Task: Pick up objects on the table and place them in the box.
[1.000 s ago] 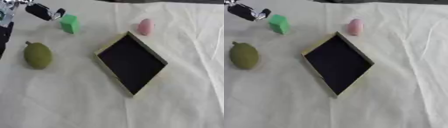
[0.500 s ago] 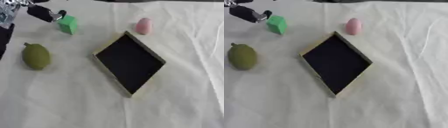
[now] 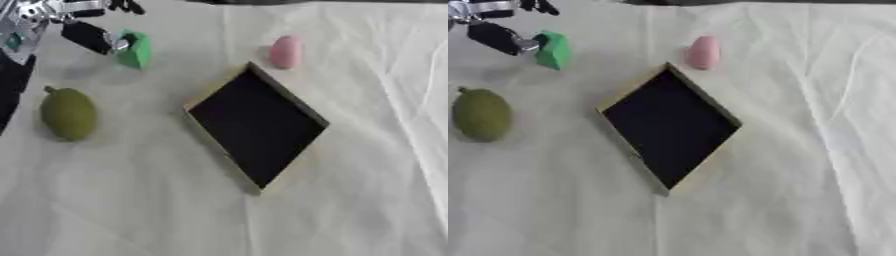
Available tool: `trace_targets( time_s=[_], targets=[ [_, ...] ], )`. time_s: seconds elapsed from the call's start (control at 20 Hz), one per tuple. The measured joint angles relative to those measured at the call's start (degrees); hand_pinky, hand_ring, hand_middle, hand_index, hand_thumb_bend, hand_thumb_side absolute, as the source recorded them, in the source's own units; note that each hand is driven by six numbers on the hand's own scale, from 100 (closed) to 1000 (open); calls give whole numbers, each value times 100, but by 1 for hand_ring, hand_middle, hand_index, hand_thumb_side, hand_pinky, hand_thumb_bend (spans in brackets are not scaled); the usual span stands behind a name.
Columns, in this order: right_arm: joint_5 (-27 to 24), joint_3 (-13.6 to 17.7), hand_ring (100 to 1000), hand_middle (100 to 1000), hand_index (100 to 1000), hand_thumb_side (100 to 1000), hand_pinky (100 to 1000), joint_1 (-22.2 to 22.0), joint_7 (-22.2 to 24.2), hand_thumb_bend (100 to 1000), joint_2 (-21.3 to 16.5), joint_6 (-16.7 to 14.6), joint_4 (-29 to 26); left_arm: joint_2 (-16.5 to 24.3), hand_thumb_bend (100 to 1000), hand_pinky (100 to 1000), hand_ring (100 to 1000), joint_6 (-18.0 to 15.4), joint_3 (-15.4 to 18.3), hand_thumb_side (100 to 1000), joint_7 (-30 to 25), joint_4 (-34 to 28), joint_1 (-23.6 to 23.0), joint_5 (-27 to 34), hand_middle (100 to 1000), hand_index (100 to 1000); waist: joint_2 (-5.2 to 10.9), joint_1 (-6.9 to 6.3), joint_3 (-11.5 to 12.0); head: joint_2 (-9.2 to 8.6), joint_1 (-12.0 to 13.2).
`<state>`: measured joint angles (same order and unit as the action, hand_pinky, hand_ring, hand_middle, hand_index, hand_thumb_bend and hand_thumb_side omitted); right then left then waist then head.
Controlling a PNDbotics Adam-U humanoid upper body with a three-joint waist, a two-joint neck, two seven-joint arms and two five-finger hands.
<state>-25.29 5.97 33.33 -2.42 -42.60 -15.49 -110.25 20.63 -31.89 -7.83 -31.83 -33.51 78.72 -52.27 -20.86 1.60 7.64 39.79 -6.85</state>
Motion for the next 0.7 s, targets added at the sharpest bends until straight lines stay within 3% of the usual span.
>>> trace_targets(
  time_s=[0.35,0.7],
  targets=[
    [-5,0,759,632,770,563,921,-1,10,100,2,8,0,0,271,993,979,0,-16,639,0,9,0,-167,924,987,0,33,0,0,-5],
    [-10,1,758,629,770,563,922,-2,32,100,17,25,0,3,369,1000,986,0,-6,570,0,-142,0,-338,932,1000,-24,63,11,-2,-5]
  ],
)
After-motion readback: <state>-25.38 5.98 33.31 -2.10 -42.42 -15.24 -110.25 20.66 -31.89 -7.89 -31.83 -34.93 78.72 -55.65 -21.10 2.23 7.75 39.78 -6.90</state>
